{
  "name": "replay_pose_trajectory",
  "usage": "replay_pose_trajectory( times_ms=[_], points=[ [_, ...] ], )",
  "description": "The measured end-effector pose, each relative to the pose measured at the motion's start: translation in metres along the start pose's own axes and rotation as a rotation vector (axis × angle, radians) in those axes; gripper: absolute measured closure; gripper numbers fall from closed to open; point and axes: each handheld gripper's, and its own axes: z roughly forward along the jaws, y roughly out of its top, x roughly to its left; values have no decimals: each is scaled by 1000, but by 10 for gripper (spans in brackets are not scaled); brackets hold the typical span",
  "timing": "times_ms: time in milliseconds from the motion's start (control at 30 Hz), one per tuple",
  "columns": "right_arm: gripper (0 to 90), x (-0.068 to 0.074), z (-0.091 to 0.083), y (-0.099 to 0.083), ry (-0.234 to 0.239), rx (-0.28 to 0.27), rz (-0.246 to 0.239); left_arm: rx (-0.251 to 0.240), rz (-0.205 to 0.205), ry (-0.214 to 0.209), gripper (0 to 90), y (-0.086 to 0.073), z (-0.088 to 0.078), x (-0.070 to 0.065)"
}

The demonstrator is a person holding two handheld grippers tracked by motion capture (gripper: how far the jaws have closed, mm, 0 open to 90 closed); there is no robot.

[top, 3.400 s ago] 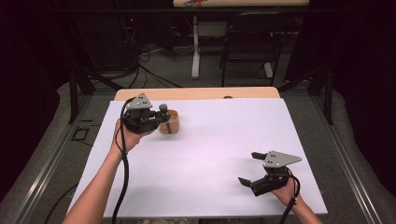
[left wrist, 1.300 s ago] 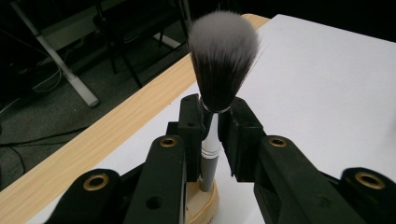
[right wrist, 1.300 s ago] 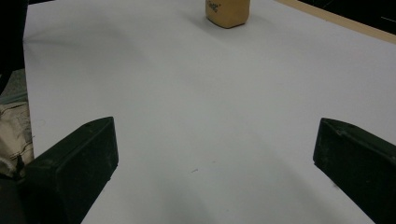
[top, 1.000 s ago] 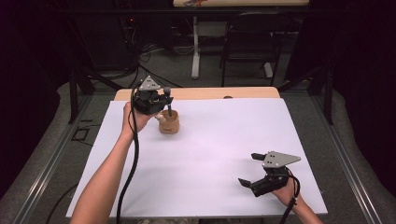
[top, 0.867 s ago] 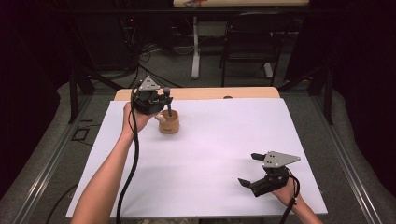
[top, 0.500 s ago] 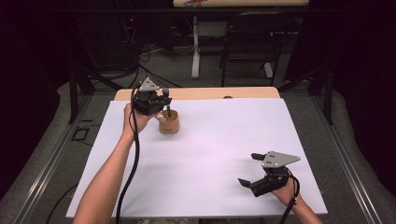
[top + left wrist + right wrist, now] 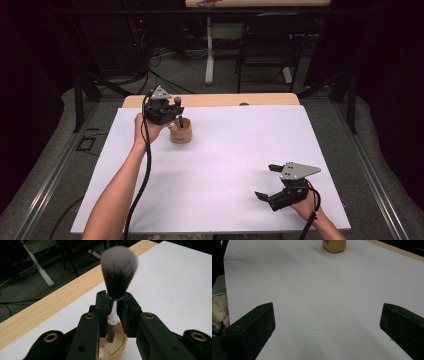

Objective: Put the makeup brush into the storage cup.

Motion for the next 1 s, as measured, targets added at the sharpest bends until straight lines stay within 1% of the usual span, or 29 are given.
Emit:
replay_pose_trajectory(
  times_ms=[33, 67, 133, 167, 200, 233, 267, 333, 433, 567, 667, 867, 1000],
  points=[
    [0, 0, 0, 0, 1, 2, 1, -7, -6, -4, 767, -1, 0, 1],
    [0, 0, 0, 0, 4, -1, 2, 0, -16, -3, 663, 0, 1, 1],
    [0, 0, 0, 0, 4, 1, 2, 6, -23, 23, 417, -1, 0, 1],
    [0, 0, 0, 0, 4, 1, 2, -1, -37, 25, 290, -2, -1, 1],
    [0, 0, 0, 0, 3, 2, 1, -7, -46, 25, 201, -3, -2, 1],
    [0, 0, 0, 0, 2, 1, 2, -15, -45, 15, 157, -4, -5, 1],
    [0, 0, 0, 0, 3, 0, 3, -17, -44, 13, 143, -5, -8, 1],
    [0, 1, -1, 0, 4, -7, 1, -22, -37, 8, 75, -7, -14, -1],
    [0, 0, -2, 1, 2, -11, 3, -25, -8, 12, 48, -12, -24, -6],
    [0, 2, -3, 1, -2, -16, 7, -39, 2, 12, 24, -22, -36, -13],
    [0, 2, -5, 2, -3, -36, 2, -45, 11, 9, 18, -28, -43, -18],
    [0, 1, -6, 2, -10, -36, 4, -65, 23, -4, 10, -42, -53, -27],
    [0, 0, -6, 2, -14, -45, 5, -73, 32, -9, 3, -50, -59, -34]
  ],
)
